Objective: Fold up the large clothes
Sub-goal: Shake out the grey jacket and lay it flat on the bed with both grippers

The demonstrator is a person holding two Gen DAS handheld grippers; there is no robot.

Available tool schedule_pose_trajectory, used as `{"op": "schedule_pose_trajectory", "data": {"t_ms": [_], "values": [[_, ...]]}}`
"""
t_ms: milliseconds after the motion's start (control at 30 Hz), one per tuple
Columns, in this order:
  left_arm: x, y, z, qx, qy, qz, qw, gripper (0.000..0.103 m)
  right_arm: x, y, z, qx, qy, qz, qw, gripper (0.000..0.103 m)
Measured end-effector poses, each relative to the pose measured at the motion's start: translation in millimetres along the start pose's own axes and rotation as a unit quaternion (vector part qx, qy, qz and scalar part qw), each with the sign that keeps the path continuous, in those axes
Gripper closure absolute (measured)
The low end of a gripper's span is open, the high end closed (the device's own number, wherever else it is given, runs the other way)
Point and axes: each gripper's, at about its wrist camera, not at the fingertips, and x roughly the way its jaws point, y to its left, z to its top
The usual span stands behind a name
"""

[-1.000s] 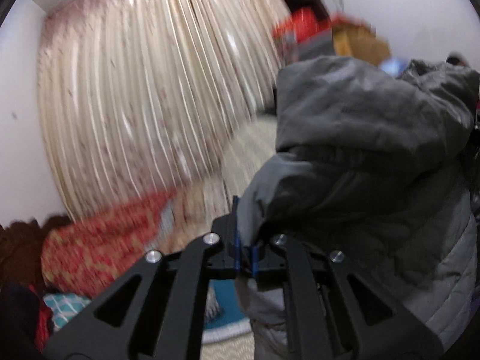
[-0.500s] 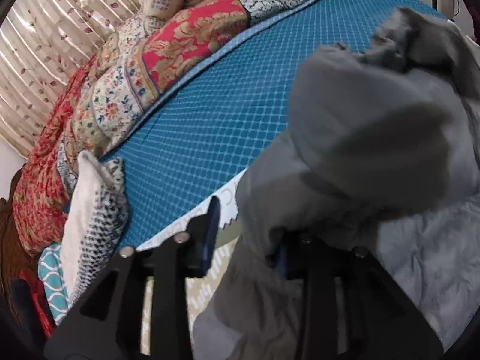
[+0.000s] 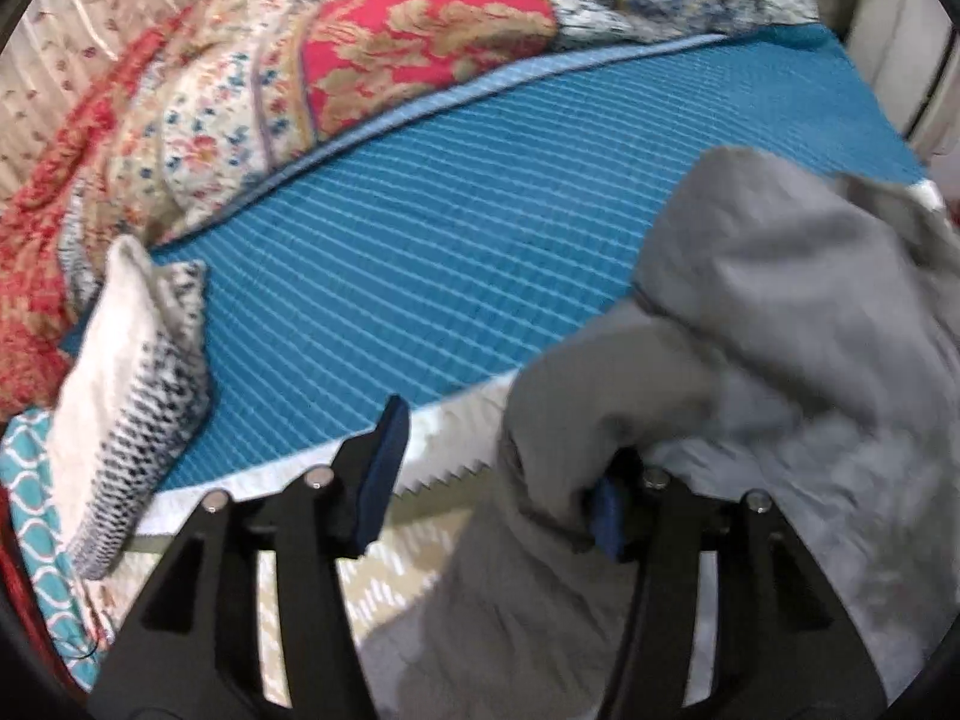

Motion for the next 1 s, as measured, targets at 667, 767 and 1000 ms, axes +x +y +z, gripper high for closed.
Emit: {"op": "schedule_pose_trajectory", "data": {"t_ms": [667, 767, 1000], "values": [[-65, -83, -182, -0.038, -0.053, -0.259, 0.9636, 0.051, 46, -62, 14, 0.160, 0.023, -0.015, 0.987, 0.048], [-27, -55, -175, -0.039, -0.058, -0.139, 0.9878, 0.061, 19, -79, -33, 0.176, 0.035, -0.039, 0.983, 0.048], [16, 170, -104, -0.200, -0.042, 0.085, 0.9752, 0.082, -74, -165, -105, 0.307, -0.012, -0.130, 0.943, 0.048]]}}
